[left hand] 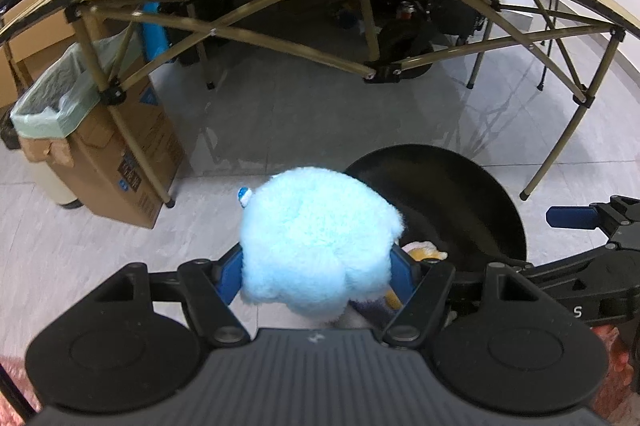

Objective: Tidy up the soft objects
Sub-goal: 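Lower the blue plush in the left gripper into the bin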

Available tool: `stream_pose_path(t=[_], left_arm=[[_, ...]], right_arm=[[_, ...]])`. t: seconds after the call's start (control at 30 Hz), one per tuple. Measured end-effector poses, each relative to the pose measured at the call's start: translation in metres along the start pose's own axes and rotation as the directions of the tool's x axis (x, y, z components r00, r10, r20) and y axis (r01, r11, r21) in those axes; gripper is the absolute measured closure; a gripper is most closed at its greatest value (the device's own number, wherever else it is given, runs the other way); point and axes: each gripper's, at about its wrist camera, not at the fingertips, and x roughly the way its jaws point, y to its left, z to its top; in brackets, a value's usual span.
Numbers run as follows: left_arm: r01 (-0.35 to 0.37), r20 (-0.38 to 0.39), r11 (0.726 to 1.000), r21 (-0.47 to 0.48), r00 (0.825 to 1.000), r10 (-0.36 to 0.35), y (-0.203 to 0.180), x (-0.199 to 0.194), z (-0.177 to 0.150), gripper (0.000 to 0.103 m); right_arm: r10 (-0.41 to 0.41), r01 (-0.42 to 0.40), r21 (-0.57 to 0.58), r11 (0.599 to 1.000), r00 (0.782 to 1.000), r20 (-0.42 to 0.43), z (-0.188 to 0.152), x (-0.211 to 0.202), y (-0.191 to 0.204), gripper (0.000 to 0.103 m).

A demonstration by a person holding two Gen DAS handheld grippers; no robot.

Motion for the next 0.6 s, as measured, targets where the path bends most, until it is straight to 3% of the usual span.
stream_pose_path(t=[0.37, 0.6], left_arm=[[0.037, 0.017, 0.994, 0.104, 0.999, -0.039, -0.044, 0.017, 0.02, 0.032], [0.063, -0.022, 0.989, 0.131, 0.998, -0.06, -0.066, 0.039, 0.028, 0.032]], right_arm=[[-0.106, 0.098, 0.114, 0.989, 0.992, 0.064, -0.006, -0.03, -0.046, 0.0], [-0.184, 0.165, 0.174, 0.971, 0.978, 0.095, -0.004, -0.053, -0.079, 0.0]])
